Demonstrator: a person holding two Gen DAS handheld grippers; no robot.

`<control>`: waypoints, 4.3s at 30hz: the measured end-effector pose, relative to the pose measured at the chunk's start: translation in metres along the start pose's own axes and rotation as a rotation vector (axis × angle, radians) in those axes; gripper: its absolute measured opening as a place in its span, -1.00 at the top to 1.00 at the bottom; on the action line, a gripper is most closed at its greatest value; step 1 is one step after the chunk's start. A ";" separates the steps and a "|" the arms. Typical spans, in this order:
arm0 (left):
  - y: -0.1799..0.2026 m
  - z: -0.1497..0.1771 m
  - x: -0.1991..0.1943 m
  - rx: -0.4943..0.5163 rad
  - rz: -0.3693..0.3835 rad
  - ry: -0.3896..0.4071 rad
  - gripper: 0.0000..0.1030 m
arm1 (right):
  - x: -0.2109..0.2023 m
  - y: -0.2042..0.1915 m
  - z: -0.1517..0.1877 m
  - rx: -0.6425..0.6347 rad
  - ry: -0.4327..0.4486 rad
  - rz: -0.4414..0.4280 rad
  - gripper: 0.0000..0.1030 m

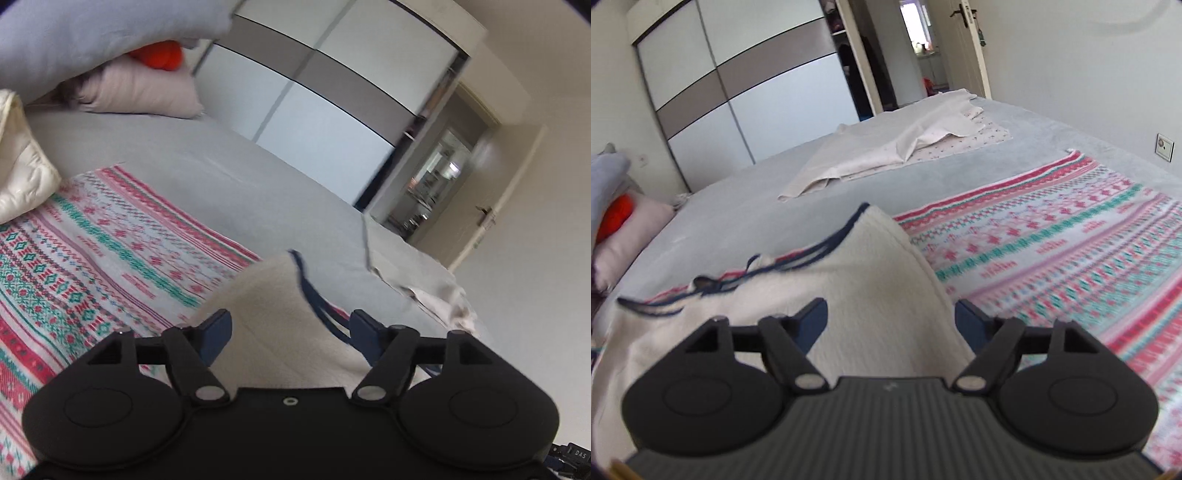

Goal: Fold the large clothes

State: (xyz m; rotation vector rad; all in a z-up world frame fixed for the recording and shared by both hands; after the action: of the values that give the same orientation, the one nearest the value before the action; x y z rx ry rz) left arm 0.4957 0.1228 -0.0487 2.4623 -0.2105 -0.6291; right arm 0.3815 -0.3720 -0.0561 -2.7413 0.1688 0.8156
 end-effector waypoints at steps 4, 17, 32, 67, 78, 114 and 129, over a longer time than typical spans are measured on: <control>0.010 0.012 -0.029 0.002 -0.022 -0.057 -0.82 | -0.038 0.021 0.024 0.067 -0.008 0.021 -0.56; -0.058 0.075 -0.122 -0.364 -0.038 -0.229 -0.95 | -0.048 0.041 0.101 0.553 -0.116 -0.154 -0.66; -0.059 0.119 -0.087 -0.557 0.023 -0.094 -0.85 | -0.028 0.029 0.099 0.463 0.006 -0.092 -0.48; -0.058 0.153 -0.149 -0.392 -0.148 0.057 -0.49 | -0.168 0.052 0.102 0.125 0.187 0.368 -0.58; -0.048 0.144 -0.156 -0.335 -0.195 0.146 -0.12 | -0.148 -0.133 0.096 -0.183 0.287 0.029 -0.20; 0.041 0.107 -0.193 -0.113 0.021 0.307 0.14 | -0.063 -0.202 0.172 -0.369 0.040 -0.072 0.07; 0.042 0.102 -0.189 -0.099 0.035 0.282 0.14 | -0.032 -0.173 0.073 0.043 -0.145 -0.411 -0.12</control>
State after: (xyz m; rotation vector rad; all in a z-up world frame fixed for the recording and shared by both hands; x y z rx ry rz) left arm 0.2800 0.0912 -0.0245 2.4123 -0.1079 -0.2653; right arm 0.3500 -0.1843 -0.0575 -2.5319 -0.3885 0.8703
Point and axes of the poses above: each gripper's, at about its wrist camera, not at the fingertips, and x roughly the way its jaws point, y to its right, z to its underside, the point moved 10 cm from there along x, roughly the way its jaws point, and after that the axes turned 3 degrees about -x, right-handed, at the moved point
